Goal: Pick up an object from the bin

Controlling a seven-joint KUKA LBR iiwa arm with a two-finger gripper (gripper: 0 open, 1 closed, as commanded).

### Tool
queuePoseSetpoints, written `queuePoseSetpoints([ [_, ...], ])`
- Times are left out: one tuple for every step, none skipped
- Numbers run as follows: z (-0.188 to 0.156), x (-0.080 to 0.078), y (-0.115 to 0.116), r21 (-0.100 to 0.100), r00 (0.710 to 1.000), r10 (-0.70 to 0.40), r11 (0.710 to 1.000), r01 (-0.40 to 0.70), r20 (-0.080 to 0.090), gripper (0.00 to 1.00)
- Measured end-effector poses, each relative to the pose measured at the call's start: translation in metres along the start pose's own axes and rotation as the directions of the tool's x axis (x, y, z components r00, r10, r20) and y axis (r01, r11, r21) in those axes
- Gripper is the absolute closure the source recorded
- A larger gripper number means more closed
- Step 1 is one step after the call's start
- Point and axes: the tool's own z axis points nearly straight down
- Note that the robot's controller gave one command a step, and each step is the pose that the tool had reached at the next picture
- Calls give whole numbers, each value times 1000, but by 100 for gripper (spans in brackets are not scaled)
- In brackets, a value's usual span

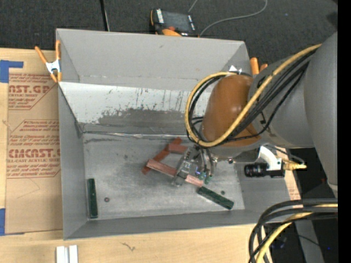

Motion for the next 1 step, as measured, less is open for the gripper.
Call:
queuePoseSetpoints([
  [-12,0,1,1,1000,0,1000,0,-3,100],
])
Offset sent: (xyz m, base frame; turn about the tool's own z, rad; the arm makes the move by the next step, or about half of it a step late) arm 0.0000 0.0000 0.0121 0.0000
